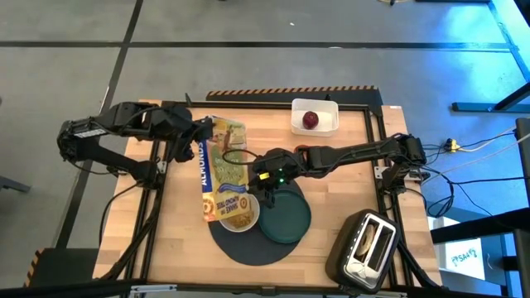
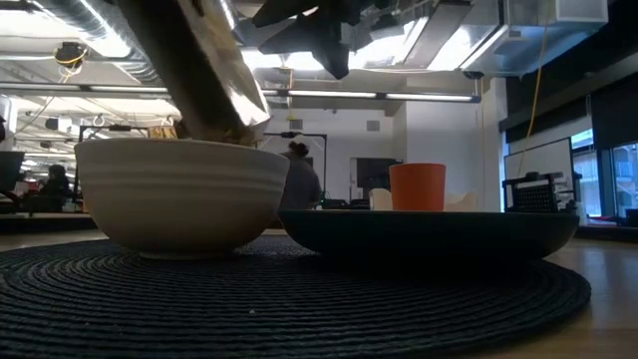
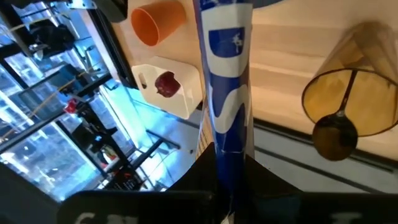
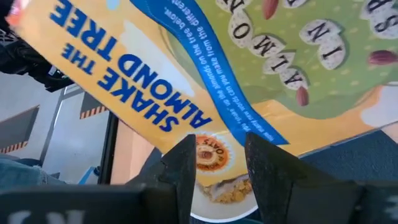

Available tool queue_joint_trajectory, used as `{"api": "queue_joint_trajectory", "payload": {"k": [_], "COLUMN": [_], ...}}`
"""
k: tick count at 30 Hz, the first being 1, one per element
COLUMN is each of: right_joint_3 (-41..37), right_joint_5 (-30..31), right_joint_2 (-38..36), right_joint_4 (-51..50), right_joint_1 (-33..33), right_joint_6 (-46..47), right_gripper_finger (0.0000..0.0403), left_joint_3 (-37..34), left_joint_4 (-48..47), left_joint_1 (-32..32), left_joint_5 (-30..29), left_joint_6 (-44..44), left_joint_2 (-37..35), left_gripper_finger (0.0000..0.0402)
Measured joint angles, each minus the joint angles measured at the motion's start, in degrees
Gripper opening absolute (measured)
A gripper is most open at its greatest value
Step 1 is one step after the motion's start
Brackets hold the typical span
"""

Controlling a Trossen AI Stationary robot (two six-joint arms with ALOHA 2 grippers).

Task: Arrange a breakfast setting
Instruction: Pour the cereal from the cereal box into the white bowl

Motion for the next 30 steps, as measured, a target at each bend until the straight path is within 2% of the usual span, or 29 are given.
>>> {"api": "queue_joint_trajectory", "payload": {"k": [11,17,30], "right_joint_3": [0.02,0.03,0.04], "right_joint_5": [-3.12,-1.59,0.73], "right_joint_2": [-3.28,-7.04,-12.06], "right_joint_4": [1.6,4.44,4.35], "right_joint_1": [0.0,0.0,-0.02], "right_joint_6": [1.02,1.05,1.05], "right_gripper_finger": [0.0126,0.0126,0.0126], "left_joint_3": [0.0,0.0,0.02], "left_joint_4": [-0.52,-0.63,-0.67], "left_joint_1": [3.4,5.85,11.52], "left_joint_5": [3.74,4.53,13.46], "left_joint_6": [-3.17,-4.52,-10.47], "left_joint_2": [-0.11,-0.53,-2.75], "left_gripper_finger": [0.0005,0.0005,0.0005]}}
